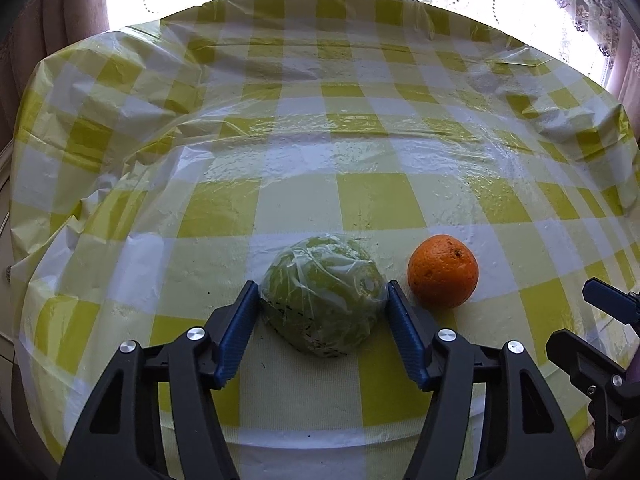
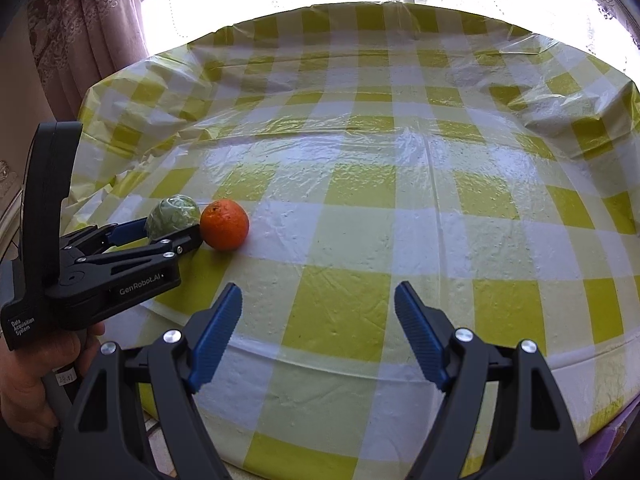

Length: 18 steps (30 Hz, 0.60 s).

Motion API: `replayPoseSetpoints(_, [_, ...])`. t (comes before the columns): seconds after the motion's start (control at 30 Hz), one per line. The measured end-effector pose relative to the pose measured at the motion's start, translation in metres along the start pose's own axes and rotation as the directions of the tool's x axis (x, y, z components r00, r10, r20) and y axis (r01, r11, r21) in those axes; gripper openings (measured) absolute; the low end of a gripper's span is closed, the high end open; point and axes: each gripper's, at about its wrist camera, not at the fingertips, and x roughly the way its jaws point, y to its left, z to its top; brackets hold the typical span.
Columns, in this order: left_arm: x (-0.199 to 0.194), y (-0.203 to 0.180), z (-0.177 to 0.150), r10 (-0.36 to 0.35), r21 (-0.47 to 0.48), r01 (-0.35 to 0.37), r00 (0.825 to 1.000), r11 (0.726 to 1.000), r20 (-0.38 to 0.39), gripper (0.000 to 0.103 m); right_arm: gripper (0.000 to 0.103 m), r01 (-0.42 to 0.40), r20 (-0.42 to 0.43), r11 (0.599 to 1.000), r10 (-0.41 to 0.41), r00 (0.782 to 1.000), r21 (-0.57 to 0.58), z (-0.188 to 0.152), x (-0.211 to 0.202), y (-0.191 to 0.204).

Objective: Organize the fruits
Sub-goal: 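Grasp the wrapped green cabbage with the left tool while the right tool grasps the orange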

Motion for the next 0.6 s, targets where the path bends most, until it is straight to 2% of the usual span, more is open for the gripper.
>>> replayPoseSetpoints(0.23, [-0.007, 0.035, -0.004, 0.066, -0.168, -0.058, 0.997, 0.984, 0.046, 0.061, 0.079, -0.013, 0.002, 0.999, 0.013, 1.000, -0.044, 0.010, 0.011, 0.019])
replayPoseSetpoints(0.5, [-0.021, 0.059, -0.006, 0.133, -0.266, -0.099, 0.985, 0.959, 0.113, 0.061, 0.079, -0.038, 0.002, 0.994, 0.038, 0.999, -0.106, 0.025, 0.029, 0.049])
replayPoseSetpoints(0.6, [-0.023, 0.064, -0.007, 0.140, -0.281, -0.102, 0.983, 0.954, 0.119, 0.061, 0.074, -0.047, -0.003, 0.992, 0.047, 0.999, -0.113, 0.031, 0.039, 0.057])
